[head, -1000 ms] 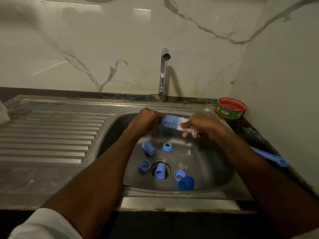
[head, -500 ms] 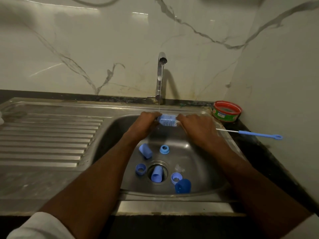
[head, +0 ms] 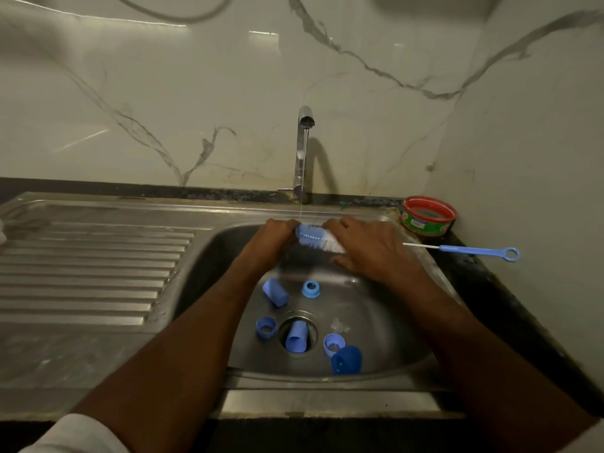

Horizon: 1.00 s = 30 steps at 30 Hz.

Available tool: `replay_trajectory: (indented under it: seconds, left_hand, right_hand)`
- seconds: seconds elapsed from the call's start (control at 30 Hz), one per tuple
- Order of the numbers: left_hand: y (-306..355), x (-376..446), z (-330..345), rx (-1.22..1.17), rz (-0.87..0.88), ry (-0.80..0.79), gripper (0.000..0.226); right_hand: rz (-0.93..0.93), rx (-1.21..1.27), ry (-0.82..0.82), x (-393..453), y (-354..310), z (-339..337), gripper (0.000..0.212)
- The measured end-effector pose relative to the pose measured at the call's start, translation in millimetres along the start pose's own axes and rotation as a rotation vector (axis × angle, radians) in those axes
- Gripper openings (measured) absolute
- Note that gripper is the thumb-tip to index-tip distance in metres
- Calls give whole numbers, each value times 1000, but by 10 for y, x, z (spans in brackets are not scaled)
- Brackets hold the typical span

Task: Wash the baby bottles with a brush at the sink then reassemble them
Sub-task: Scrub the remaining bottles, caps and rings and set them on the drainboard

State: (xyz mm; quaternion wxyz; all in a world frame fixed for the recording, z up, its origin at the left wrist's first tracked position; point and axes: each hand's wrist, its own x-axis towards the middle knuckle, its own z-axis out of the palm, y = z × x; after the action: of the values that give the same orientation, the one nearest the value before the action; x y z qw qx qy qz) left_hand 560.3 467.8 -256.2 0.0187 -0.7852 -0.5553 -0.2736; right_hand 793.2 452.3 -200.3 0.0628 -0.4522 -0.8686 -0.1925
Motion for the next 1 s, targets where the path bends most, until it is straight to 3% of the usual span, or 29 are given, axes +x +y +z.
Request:
replay_trajectory:
  seconds: [0.13, 0.2, 0.27, 0.37, 0.4, 0.47, 0.57, 0.6, 0.7, 0.8, 0.87, 0.9, 1.0]
  left_hand:
    - [-50, 14, -41, -52, -5, 40, 31]
    - [-77, 6, -23, -53, 17, 50, 33]
    - [-51, -9, -21, -39, 71, 55, 31]
    - [76, 11, -71, -12, 176, 106, 25]
    - [80, 31, -72, -2, 179, 129, 26]
    - [67, 57, -53, 21, 156, 118, 31]
    - [23, -11, -27, 10, 92, 55, 32]
    - [7, -29, -34, -8, 74, 64, 30]
    - [-65, -39, -76, -57, 18, 88, 26]
    - [-56, -14, -91, -37, 48, 132, 24]
    - [-28, -14, -74, -37, 86, 188, 23]
    - [-4, -17, -79, -33, 102, 201, 24]
    - [23, -13, -74, -33, 156, 231, 25]
  right_hand:
    - [21, -201, 44, 29, -95, 113, 48]
    - [87, -132, 21, 35, -135, 89, 35]
    - [274, 260, -132, 59, -101, 7, 35]
    - [657, 1205, -485, 82, 10, -263, 37]
    - [675, 1313, -522, 59, 31, -326, 37]
    - [584, 1150, -431, 31, 27, -348, 38]
    - [321, 522, -9, -10, -18, -160, 47]
    - [210, 400, 48, -25, -14, -100, 55]
    - [-32, 139, 22, -43, -14, -34, 68]
    - [88, 104, 79, -8, -64, -28, 47]
    - [241, 264, 93, 18, -131, -37, 34]
    - [345, 458, 26, 42, -139, -79, 30]
    - [759, 1276, -324, 97, -82, -257, 19]
